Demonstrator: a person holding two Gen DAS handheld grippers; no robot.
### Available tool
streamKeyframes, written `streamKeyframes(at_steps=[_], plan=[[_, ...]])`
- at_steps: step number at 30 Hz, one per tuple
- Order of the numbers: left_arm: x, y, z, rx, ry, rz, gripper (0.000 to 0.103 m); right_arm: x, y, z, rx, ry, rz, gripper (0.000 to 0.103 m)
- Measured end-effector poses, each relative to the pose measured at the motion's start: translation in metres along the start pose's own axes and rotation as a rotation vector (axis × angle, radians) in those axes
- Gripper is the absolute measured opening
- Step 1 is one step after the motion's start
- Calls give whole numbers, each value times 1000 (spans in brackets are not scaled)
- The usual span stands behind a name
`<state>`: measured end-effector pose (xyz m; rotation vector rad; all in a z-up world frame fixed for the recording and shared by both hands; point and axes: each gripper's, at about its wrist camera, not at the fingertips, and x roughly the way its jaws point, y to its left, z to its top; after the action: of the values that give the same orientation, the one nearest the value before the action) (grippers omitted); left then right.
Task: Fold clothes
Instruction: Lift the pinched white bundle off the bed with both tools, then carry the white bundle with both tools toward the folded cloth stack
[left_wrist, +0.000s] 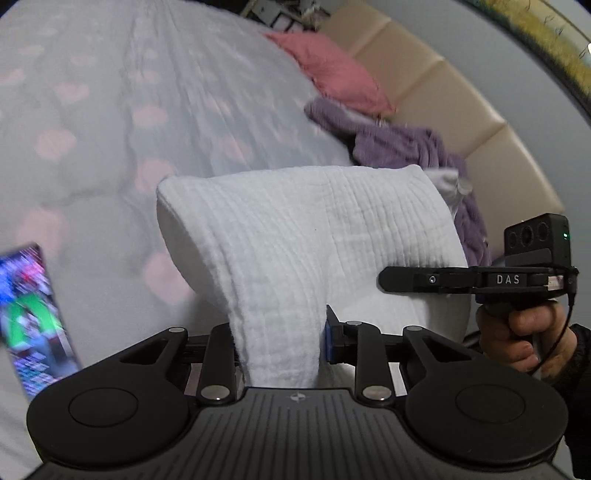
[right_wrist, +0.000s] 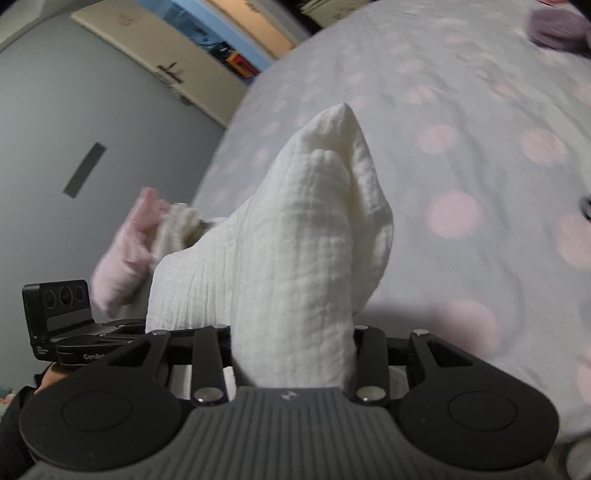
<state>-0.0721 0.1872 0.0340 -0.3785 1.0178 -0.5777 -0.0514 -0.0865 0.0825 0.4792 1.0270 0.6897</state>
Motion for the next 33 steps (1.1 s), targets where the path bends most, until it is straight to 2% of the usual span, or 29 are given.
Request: streamKeyframes(at_steps=[3, 8, 11, 15, 20, 24, 29, 33], plan=[[-43, 12, 18, -20, -30, 31, 24, 18, 38, 23, -28, 14, 65, 42], [-139, 38, 52, -41, -98, 107, 24, 62, 111, 61, -40, 38, 223, 42], [-200, 54, 71, -45, -135, 163, 25, 99, 162, 83, -51, 64, 304, 42], [-273, 83, 91, -62, -167, 199, 24, 149, 227, 110, -51, 105, 397, 42], [-329, 115, 106, -106, -224, 246, 25, 198, 290, 131, -65, 142, 470, 42], [-367, 141, 119, -138, -259, 275, 25, 231, 321, 146, -62, 162, 476, 42], [-364, 186, 126, -184, -244, 242, 26, 273, 330, 157, -38, 215, 444, 42], [-371, 240, 111, -261, -260, 238, 26, 304, 321, 153, -23, 240, 409, 42]])
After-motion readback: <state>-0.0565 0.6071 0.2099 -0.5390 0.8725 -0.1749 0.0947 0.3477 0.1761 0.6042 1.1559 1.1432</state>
